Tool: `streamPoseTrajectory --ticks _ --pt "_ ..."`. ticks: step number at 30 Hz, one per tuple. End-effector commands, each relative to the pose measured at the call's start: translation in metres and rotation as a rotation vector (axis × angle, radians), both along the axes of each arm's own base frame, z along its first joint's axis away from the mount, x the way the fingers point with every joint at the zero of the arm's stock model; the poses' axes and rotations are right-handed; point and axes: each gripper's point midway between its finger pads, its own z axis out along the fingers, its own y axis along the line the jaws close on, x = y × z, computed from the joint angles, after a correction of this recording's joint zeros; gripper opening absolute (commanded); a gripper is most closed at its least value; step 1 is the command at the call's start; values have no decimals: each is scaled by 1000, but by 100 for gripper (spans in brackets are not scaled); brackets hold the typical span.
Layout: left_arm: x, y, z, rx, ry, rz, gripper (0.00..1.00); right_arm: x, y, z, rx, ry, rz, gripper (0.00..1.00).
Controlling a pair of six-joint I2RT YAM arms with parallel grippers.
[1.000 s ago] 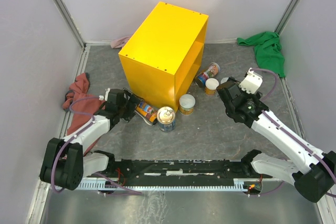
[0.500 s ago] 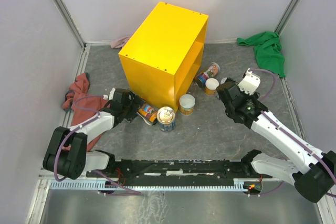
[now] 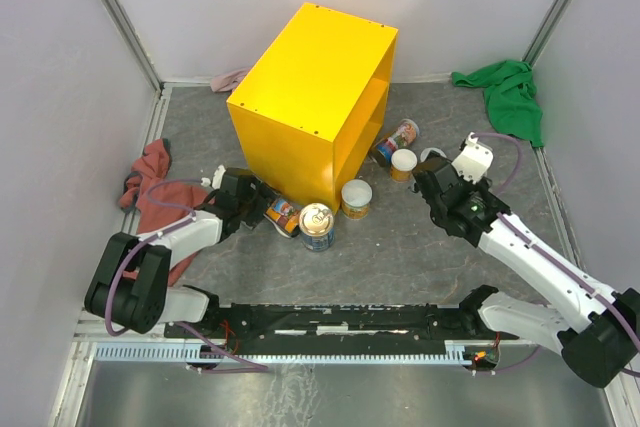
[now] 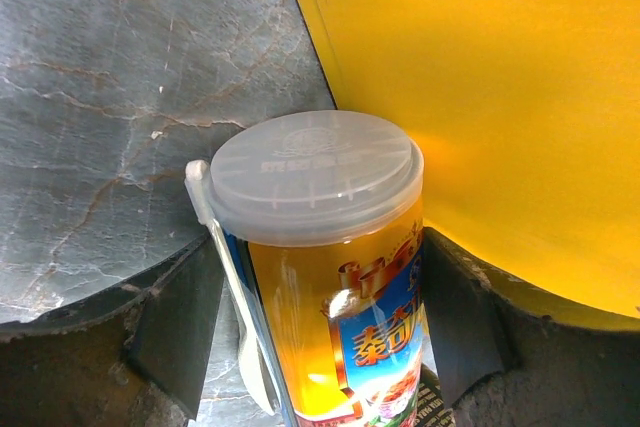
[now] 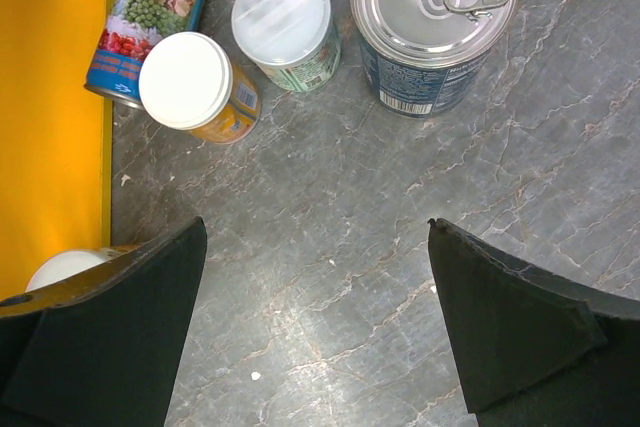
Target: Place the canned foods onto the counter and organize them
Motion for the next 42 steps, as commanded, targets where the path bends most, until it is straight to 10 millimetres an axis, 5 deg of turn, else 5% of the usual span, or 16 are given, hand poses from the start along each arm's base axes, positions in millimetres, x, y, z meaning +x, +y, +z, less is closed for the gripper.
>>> streamPoseTrajectory --ticks 1,7,8,23,42 --pt "1 -1 -3 50 -53 -58 48 -2 3 9 27 -28 22 100" --pt "-6 3 10 71 -110 -91 4 -7 7 7 57 -32 64 99" --pt "-6 4 14 76 -124 -95 3 -8 8 6 65 -36 74 99" --pt "-13 15 72 146 -297 -127 3 -23 14 -10 104 -42 177 93" --pt "-26 19 148 275 -512 -153 3 -44 27 -6 194 -91 327 88"
